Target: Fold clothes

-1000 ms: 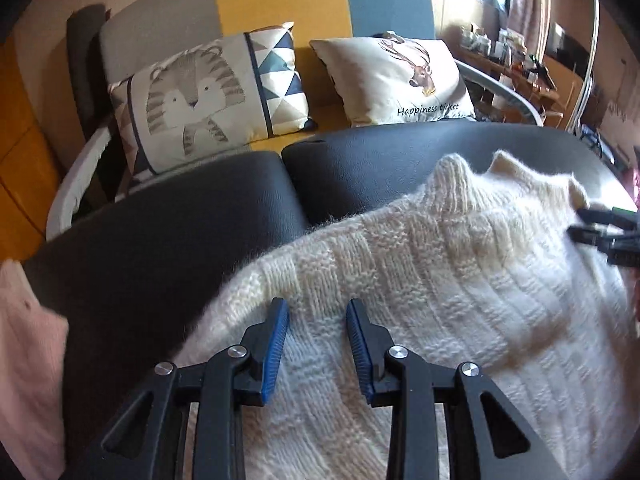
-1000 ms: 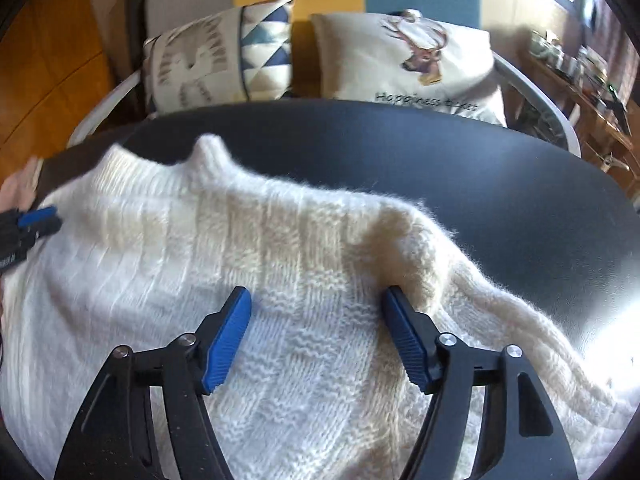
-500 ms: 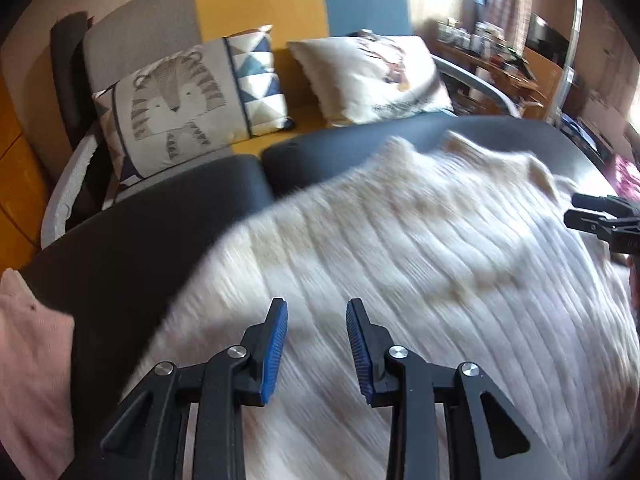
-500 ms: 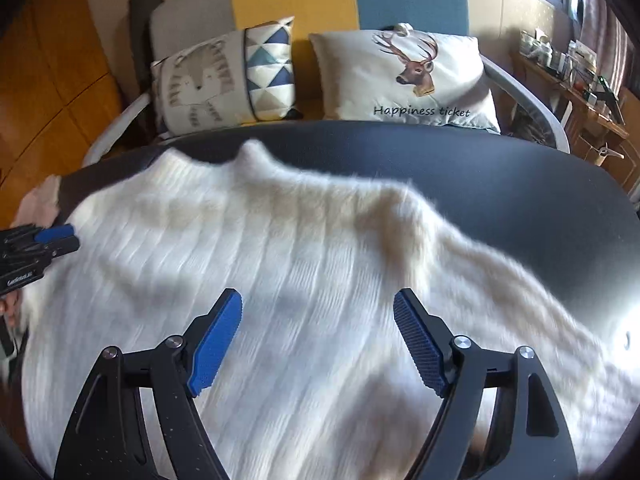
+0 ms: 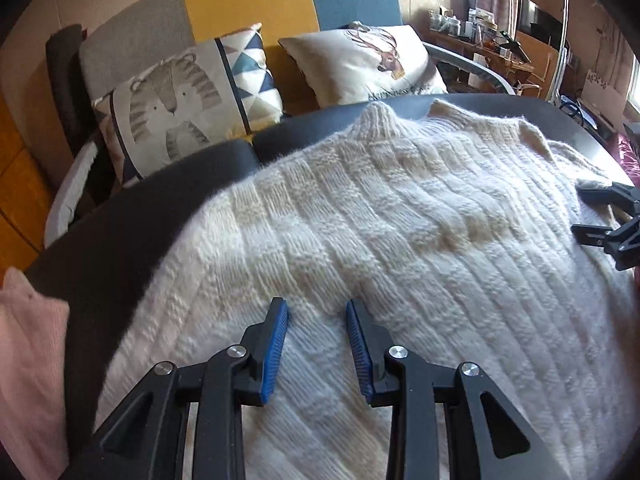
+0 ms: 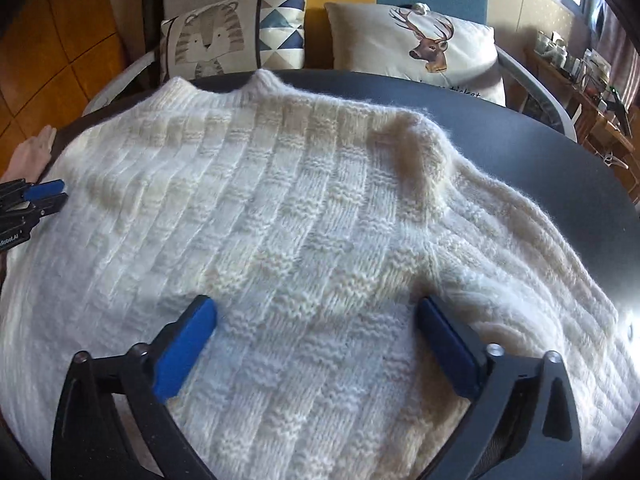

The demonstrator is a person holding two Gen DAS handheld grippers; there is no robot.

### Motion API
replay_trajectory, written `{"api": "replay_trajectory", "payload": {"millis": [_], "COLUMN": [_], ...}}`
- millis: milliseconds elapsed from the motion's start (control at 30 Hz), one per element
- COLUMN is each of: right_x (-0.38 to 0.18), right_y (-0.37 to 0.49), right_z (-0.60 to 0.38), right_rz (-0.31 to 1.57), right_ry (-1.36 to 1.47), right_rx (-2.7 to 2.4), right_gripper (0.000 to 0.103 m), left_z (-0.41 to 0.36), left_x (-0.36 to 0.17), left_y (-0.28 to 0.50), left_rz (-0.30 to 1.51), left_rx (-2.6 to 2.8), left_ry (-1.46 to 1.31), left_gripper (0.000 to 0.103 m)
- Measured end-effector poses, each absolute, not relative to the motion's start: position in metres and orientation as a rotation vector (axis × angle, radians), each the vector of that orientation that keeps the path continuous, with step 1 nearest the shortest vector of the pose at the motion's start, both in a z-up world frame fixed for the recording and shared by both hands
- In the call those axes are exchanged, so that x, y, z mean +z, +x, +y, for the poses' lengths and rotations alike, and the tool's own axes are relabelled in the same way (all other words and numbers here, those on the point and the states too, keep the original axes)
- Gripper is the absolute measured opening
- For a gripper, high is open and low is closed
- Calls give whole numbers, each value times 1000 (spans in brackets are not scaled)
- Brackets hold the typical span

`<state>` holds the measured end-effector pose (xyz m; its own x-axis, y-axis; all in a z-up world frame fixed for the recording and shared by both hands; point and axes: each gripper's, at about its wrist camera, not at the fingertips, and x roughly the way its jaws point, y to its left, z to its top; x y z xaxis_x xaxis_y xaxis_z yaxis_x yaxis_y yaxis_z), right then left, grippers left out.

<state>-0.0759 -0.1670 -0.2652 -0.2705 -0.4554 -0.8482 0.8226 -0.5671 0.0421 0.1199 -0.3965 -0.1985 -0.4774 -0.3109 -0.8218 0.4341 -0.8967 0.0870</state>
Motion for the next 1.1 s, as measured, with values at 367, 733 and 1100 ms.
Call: {"api": "replay_trajectory", "payload": {"millis": [367,733,1100], "right_x": [-259,-227,-241], "right_y": [-104,6,1], "right_z": [-189,-99,6], "right_rz": [530,549,406], "right_ry": [1107,1026,1151], "right_rx": [-1970,-1905,-2124], "right_gripper": [103,103,103], "left_z": [-433,-345,-334], "left_x": [-196,-172,-184], "left_y": [93,179,213], "left_rz": [161,407,305], "left_rx": [-2393,-2401,-2351], "left_ry": [1270,1338,1310], "left_gripper": [32,32,33]}}
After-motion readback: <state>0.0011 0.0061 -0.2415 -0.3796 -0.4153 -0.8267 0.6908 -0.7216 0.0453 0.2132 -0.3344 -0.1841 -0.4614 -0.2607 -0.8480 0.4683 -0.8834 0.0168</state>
